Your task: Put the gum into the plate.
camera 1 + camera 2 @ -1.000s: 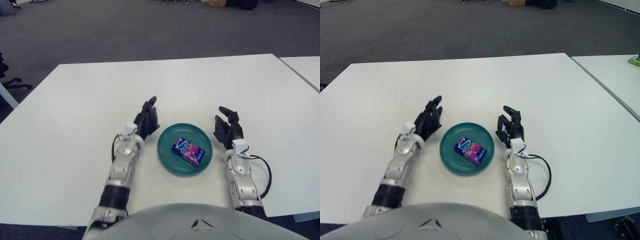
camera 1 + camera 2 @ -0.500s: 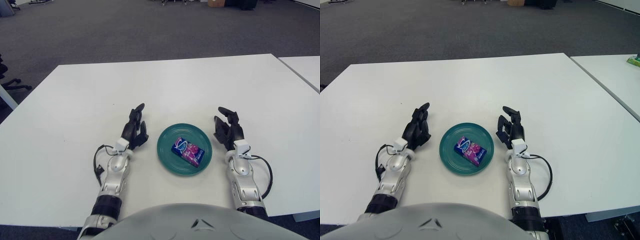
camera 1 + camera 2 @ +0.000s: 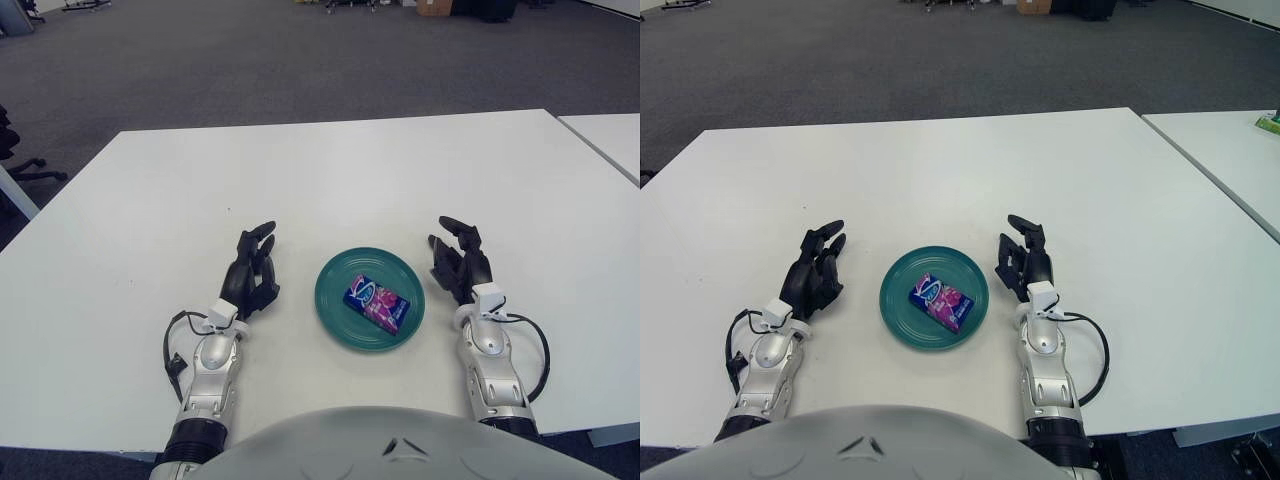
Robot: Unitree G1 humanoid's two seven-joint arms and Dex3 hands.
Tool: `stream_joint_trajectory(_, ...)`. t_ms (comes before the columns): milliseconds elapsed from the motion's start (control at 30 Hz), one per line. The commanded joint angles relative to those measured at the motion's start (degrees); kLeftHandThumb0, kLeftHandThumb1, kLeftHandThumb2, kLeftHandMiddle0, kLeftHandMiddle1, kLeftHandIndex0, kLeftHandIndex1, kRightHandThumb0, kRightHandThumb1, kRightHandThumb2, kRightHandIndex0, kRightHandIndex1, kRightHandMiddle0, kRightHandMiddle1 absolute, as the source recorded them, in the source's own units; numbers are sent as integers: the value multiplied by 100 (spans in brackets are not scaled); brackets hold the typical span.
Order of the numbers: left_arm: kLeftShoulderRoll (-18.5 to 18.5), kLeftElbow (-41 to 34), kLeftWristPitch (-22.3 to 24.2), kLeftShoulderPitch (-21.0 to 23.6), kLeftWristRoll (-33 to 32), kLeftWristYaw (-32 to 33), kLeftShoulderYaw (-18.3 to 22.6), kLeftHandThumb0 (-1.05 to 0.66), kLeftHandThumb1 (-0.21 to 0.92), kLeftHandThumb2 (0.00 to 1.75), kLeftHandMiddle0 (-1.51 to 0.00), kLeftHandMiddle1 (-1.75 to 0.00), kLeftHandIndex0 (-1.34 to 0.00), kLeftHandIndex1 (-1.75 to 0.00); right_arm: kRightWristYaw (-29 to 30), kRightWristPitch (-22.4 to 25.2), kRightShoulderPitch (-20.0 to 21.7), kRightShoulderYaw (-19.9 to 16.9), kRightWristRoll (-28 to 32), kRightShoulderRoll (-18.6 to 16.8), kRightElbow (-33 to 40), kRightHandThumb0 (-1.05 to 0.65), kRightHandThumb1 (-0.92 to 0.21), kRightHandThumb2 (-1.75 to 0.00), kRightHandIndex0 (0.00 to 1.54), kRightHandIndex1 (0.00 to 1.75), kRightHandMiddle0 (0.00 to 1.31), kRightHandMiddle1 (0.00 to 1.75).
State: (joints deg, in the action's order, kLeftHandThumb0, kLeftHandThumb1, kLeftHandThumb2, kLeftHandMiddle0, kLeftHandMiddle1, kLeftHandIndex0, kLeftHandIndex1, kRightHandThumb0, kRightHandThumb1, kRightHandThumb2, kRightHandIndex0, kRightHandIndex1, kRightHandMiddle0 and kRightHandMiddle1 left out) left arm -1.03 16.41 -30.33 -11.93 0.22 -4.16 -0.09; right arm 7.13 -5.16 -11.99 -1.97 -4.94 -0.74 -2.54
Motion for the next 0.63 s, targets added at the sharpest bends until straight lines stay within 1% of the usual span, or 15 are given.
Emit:
stream_joint_trajectory(0, 268, 369, -73, -212, -23, 181, -28, -82, 92, 86, -54, -21, -11, -103, -54, 364, -349, -76, 79, 30, -372, -57, -92, -73, 60, 11, 1, 90)
stream_joint_trajectory(100, 446, 624, -64, 49, 47, 325, -84, -84, 92, 87, -50, -36, -11, -105, -66, 387, -349, -86, 73, 34, -363, -57, -92, -73, 59, 10, 1, 91)
stream_joint_trajectory(167, 528, 842, -137, 217, 100, 380, -139, -85, 92, 87, -47, -45, -10, -105, -67, 399, -359, -94, 67, 31, -357, -57, -92, -73, 58, 10, 1, 91)
stream_joint_trajectory(267, 553, 949, -223, 274, 107, 349, -201, -86, 92, 88, -44, -50, -9, -104, -69, 404, -380, -101, 66, 22, -338, -57, -92, -73, 58, 11, 1, 91)
stream_joint_trajectory(467, 555, 979, -114, 313, -193, -63, -258, -87, 92, 88, -41, -56, -9, -105, -90, 424, -415, -107, 76, 23, -270, -55, -92, -72, 60, 12, 1, 91)
stream_joint_trajectory(600, 586, 922, -8, 303, -371, -274, -275, -89, 92, 88, -40, -63, -11, -107, -86, 494, -468, -76, 14, 47, -179, -58, -92, -76, 51, 8, 0, 88)
